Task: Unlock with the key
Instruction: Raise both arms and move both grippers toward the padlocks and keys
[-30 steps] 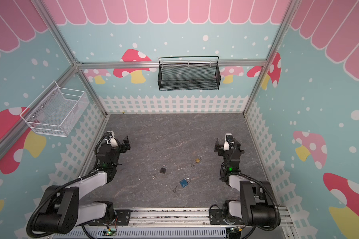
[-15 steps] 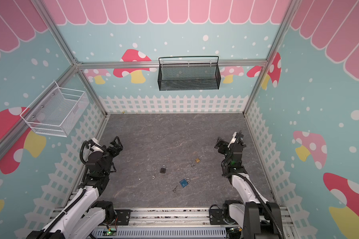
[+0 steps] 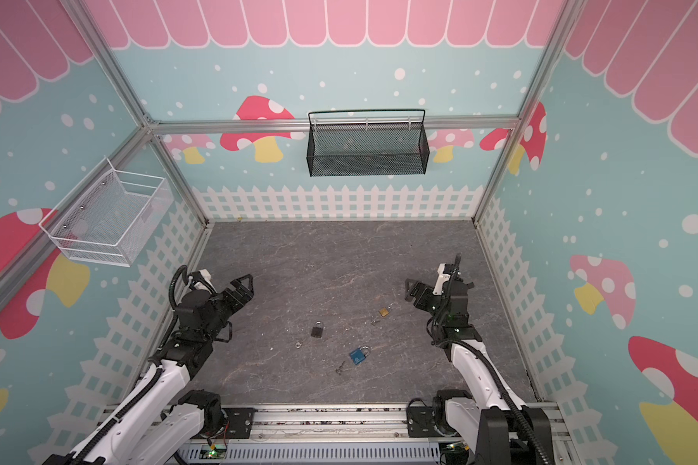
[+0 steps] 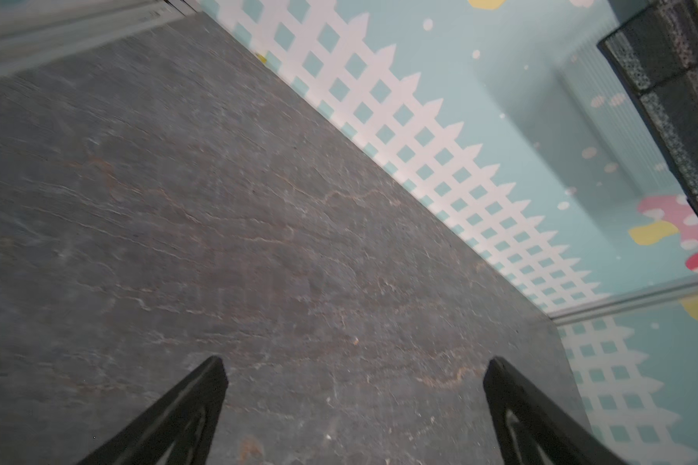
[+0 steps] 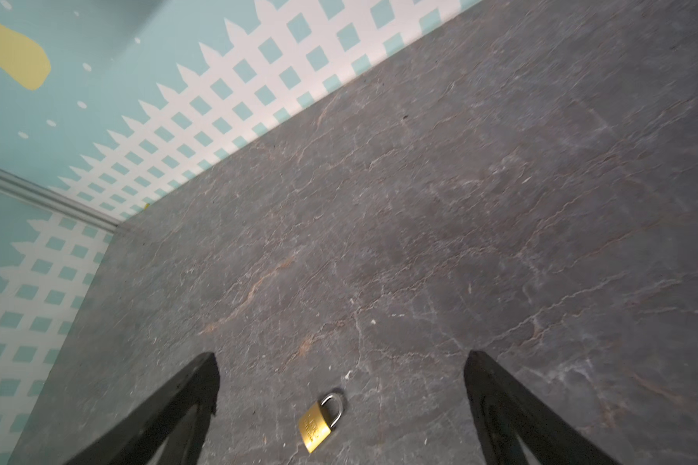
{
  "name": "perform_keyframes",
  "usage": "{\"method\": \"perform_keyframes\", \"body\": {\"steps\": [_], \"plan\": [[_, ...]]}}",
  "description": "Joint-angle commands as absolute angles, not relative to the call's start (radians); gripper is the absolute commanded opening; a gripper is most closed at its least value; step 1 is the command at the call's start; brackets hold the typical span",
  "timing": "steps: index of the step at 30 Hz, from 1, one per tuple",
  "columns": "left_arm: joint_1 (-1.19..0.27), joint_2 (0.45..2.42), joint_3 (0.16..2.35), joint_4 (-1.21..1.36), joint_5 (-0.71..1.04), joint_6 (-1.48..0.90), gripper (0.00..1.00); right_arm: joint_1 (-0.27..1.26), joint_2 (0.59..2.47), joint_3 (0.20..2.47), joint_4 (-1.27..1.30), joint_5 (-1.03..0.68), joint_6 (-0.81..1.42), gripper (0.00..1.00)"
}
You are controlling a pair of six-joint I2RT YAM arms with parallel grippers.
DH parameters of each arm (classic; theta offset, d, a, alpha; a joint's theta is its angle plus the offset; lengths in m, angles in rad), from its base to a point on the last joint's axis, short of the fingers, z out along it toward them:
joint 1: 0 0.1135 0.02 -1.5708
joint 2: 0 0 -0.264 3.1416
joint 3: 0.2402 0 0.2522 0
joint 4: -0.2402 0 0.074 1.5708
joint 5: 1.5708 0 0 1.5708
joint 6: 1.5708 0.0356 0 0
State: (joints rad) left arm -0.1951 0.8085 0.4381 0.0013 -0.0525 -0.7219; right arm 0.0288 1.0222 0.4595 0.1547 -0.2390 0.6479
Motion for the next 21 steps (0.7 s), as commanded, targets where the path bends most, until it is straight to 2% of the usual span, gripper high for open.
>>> {"method": "perform_keyframes", "body": {"steps": [1,5,12,19,21], "plan": [[-0.299,0.802,0.466,-0.061,-0.074,-0.768,1.0,0.063,1.005,0.488,0.046,-0.272,0.632,0.98],[-0.484,0.838,0.475,-0.063,-0.171,-0.78,1.0,0.113,0.993,0.486,-0.018,-0.275,0.592,0.98],[-0.716,1.011,0.54,0.007,-0.23,-0.801,1.0,0.223,0.943,0.501,-0.128,-0.302,0.529,0.98],[-0.837,1.219,0.635,0.087,-0.238,-0.798,1.0,0.301,0.949,0.513,-0.216,-0.298,0.526,1.0],[-0.862,1.263,0.65,0.113,-0.24,-0.792,1.0,0.318,0.98,0.518,-0.218,-0.294,0.525,0.95]]}}
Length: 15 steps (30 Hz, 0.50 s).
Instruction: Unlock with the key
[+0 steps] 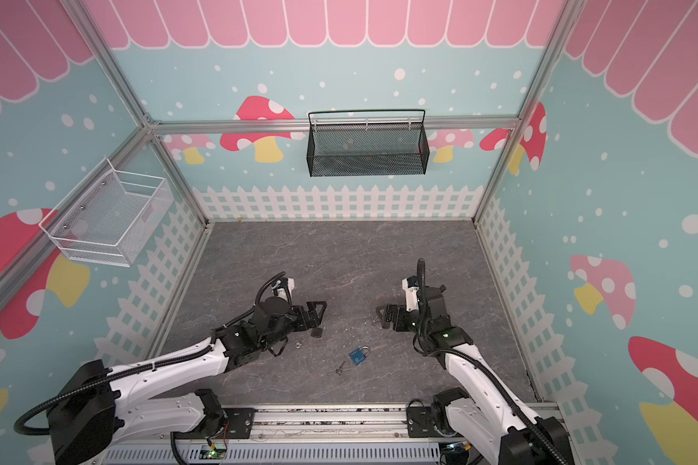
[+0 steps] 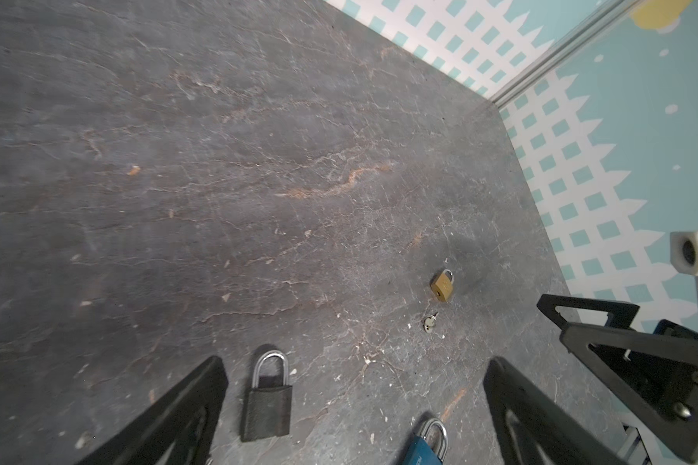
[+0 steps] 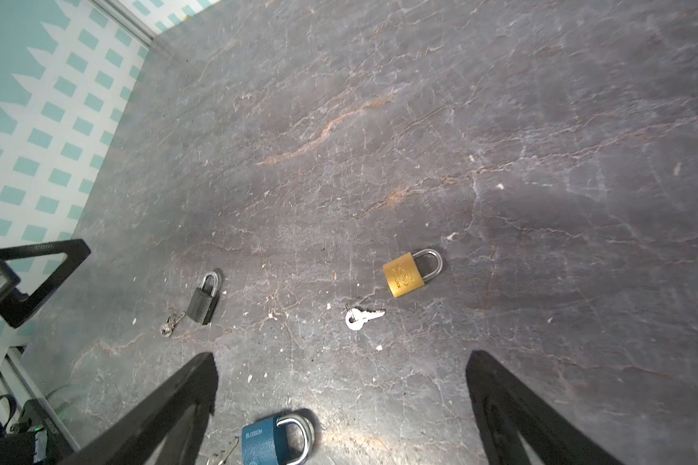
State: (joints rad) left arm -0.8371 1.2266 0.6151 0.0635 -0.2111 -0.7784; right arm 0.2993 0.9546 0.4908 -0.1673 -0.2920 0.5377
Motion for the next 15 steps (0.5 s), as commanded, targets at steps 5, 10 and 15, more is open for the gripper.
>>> {"method": "perform_keyframes", "body": {"steps": [5,10,15], "plan": [[-0.892,1.316,0.674,0.128,-0.254,-0.825,1.0,0.364,1.067,0.549,-0.212,-0.265,0.504,0.87],[-0.905,1.343,0.694,0.082,-0.293,-0.846,1.0,0.398,1.161,0.584,-0.191,-0.252,0.471,0.78],[-0.905,1.341,0.722,0.008,-0.308,-0.849,1.0,0.412,1.221,0.598,-0.157,-0.235,0.438,0.71]]}}
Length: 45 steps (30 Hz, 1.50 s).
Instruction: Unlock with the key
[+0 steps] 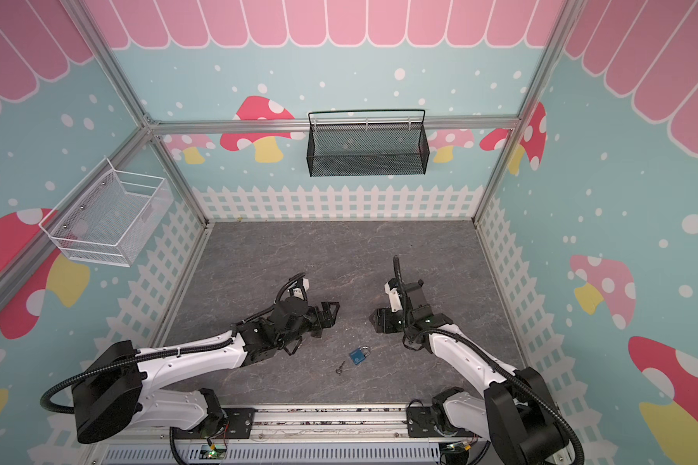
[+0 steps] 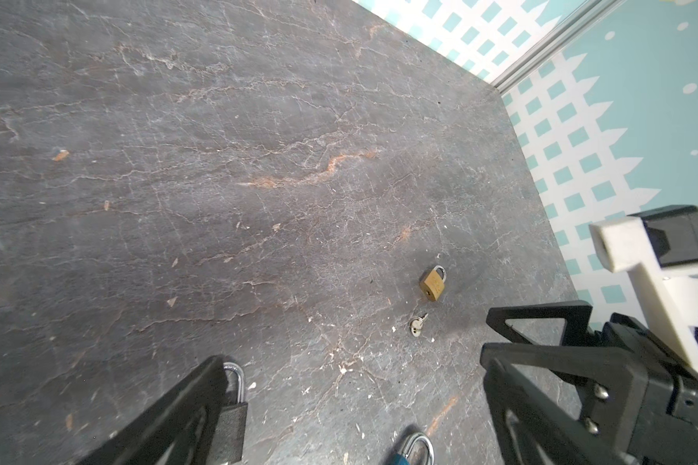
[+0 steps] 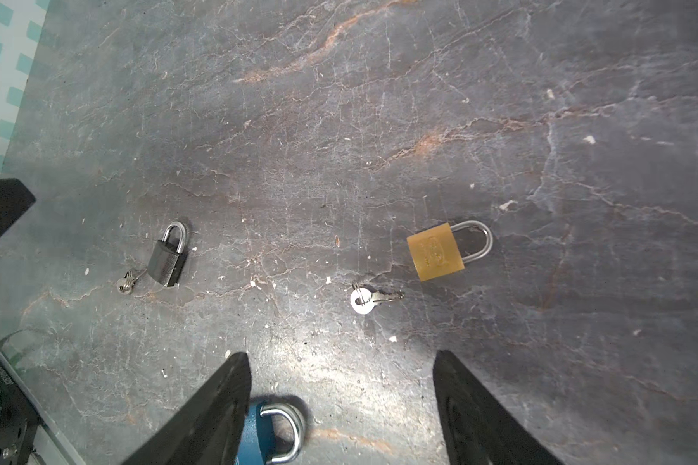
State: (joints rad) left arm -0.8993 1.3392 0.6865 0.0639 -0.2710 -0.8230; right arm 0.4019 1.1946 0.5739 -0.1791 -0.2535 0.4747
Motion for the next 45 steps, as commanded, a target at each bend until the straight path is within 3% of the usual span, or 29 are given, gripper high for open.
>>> {"method": "perform_keyframes", "body": {"steps": [1,5,28,45], "plan": [[-0.905,1.342,0.725,-0.001,-0.311,-0.847,1.0,0.417,1.234,0.598,-0.146,-0.24,0.429,0.7],[-0.905,1.338,0.73,-0.029,-0.313,-0.848,1.0,0.432,1.305,0.627,-0.145,-0.229,0.393,0.61],[-0.904,1.339,0.756,-0.089,-0.343,-0.842,1.0,0.504,1.527,0.723,-0.146,-0.125,0.311,0.34],[-0.902,1.346,0.757,-0.094,-0.339,-0.844,1.0,0.534,1.573,0.732,-0.151,-0.083,0.28,0.22]]}}
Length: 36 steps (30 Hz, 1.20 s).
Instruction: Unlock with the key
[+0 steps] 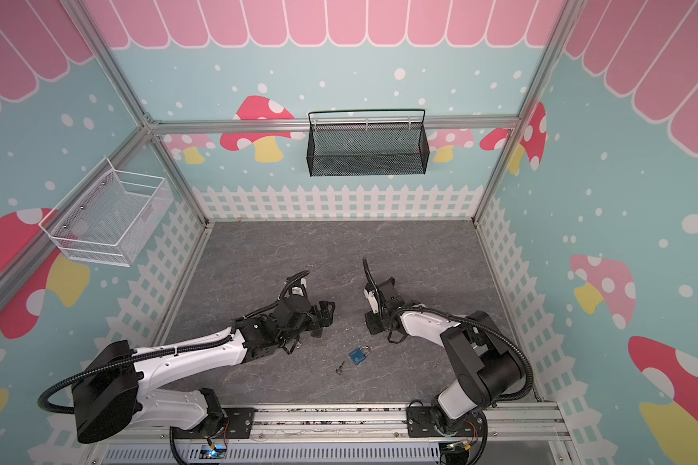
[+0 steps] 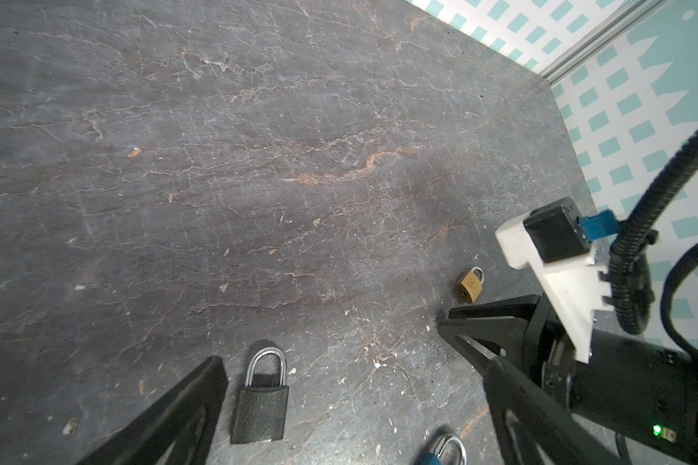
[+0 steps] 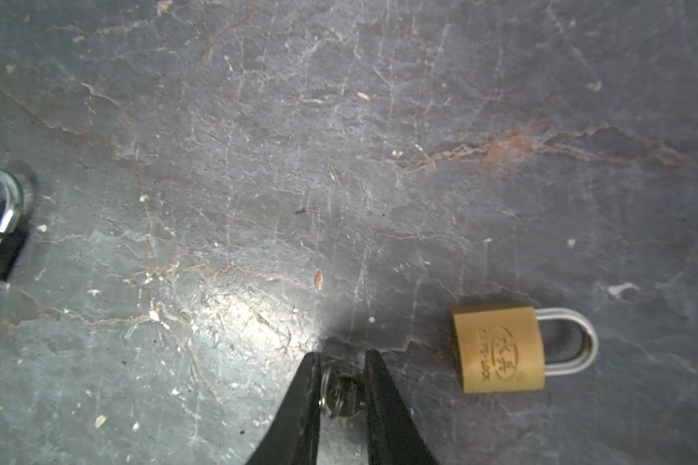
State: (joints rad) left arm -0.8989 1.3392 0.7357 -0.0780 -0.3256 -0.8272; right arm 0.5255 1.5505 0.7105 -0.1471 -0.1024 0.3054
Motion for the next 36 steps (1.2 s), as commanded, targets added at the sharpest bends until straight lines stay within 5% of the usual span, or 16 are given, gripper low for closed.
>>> {"method": "perform_keyframes", "body": {"steps": [1,21,36], "plan": [[-0.902,1.344,0.756,-0.093,-0.34,-0.845,1.0,0.535,1.577,0.735,-0.154,-0.079,0.278,0.2],[-0.875,1.27,0.746,-0.096,-0.273,-0.913,1.0,0.544,1.506,0.753,-0.151,-0.082,0.25,0.01],[-0.773,1.072,0.7,-0.083,-0.078,-1.1,1.0,0.557,1.312,0.797,-0.117,-0.322,0.223,0.0]]}}
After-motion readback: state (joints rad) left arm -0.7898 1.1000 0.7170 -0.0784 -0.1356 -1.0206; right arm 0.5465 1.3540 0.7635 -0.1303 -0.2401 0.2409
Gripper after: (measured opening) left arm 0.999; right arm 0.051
